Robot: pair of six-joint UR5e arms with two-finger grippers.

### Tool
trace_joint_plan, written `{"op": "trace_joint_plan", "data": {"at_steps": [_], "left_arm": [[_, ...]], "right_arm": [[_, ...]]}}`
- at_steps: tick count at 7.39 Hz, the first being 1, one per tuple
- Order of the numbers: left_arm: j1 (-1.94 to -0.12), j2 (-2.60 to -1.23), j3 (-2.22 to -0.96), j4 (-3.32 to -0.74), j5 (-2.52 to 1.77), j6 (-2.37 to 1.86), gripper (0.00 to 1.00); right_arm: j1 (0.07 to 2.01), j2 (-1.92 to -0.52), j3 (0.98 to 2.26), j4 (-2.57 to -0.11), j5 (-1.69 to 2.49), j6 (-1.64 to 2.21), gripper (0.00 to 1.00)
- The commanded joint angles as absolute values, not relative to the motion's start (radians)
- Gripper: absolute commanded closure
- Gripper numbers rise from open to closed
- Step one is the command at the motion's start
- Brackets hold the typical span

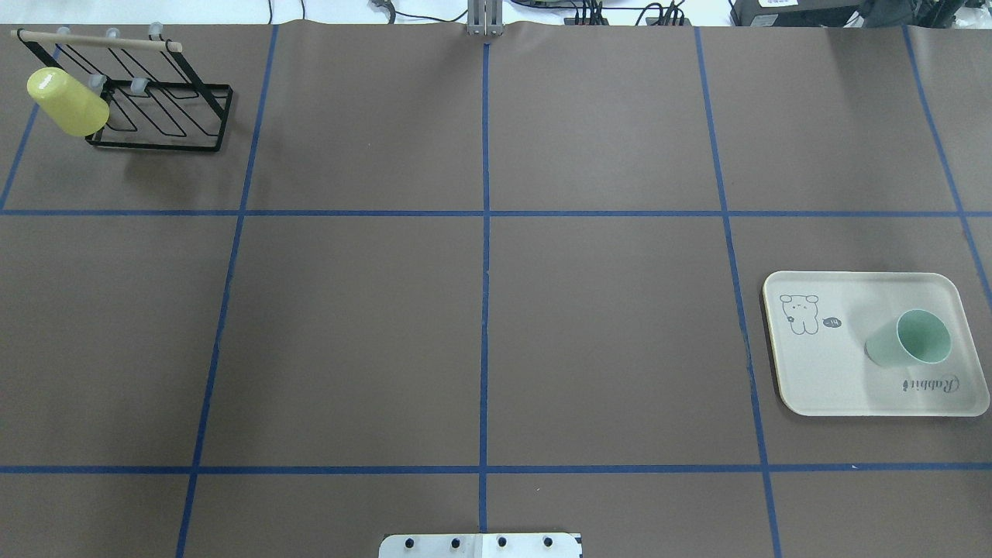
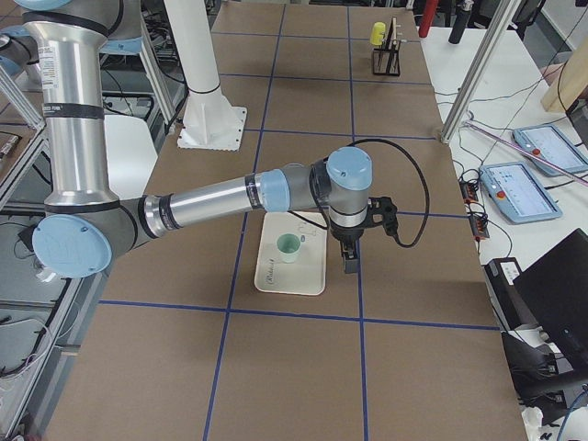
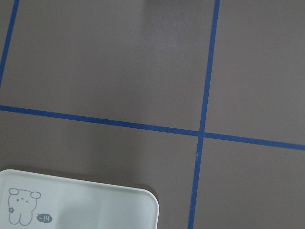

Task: Left arm grabs green cup and hands to right arm on tray

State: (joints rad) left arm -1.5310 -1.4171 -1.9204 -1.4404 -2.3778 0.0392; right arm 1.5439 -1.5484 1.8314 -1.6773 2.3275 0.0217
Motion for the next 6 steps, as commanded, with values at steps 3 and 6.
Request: {"op": "trace_joint_plan", "data": {"at_steps": [3, 6], "left_arm": [[-1.551, -1.382, -1.962, -1.399, -2.408, 0.060, 0.00], [-1.554, -1.393, -1.967, -1.402, -2.405, 0.046, 0.00]], "right_arm": [[1.520, -1.577, 1.832, -1.677, 2.327, 0.032, 0.00], [1.508, -1.565, 1.845, -1.669, 2.326, 0.018, 0.00]]}}
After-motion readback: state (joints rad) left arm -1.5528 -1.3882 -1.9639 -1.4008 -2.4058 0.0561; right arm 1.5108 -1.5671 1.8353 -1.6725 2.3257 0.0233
